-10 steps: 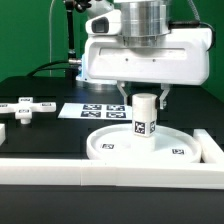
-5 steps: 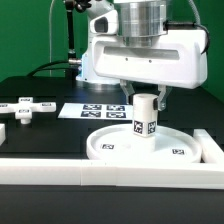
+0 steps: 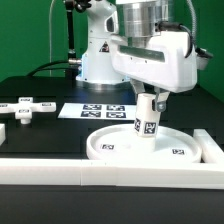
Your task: Assemble round table
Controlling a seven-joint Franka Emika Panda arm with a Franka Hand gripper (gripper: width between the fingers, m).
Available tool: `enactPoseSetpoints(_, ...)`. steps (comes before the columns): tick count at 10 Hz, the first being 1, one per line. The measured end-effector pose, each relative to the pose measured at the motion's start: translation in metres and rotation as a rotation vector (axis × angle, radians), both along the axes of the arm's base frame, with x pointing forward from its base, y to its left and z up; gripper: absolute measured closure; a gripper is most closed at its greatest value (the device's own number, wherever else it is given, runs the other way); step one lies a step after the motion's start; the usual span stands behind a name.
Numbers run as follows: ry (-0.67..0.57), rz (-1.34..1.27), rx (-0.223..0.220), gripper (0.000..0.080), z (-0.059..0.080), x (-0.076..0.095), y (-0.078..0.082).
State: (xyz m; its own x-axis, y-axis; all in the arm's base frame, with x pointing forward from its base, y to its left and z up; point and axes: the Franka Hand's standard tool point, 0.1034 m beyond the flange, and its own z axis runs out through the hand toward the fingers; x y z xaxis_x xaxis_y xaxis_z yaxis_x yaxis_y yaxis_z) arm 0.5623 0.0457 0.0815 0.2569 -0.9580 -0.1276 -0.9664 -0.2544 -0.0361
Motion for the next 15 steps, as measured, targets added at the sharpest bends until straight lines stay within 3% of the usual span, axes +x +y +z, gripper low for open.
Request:
enactPoseSetpoints(4, -0.002, -0.273, 0.061, 0.039, -0.0006, 0.0031, -0.0015)
enactPoseSetpoints(5, -0.002, -0.267, 0.061, 0.0336, -0.0009, 0.0029, -0.001)
enactPoseSetpoints(6, -0.009, -0.217, 0.06, 0.0217, -0.0011, 0.0027, -0.0008)
enactPoseSetpoints(7, -0.016, -0.171, 0.055, 0.0217, -0.0011, 0.0032, -0.0001)
enactPoseSetpoints(8, -0.031, -0.083, 0.048, 0.0164, -0.001, 0.0047, 0.0013)
enactPoseSetpoints(13, -0.094, 0.334, 0.038, 0.0151, -0.0018, 0.0045, 0.0016)
enactPoseSetpoints(15, -0.121, 0.607, -0.002, 0.0151, -0.0022, 0.0047, -0.0013)
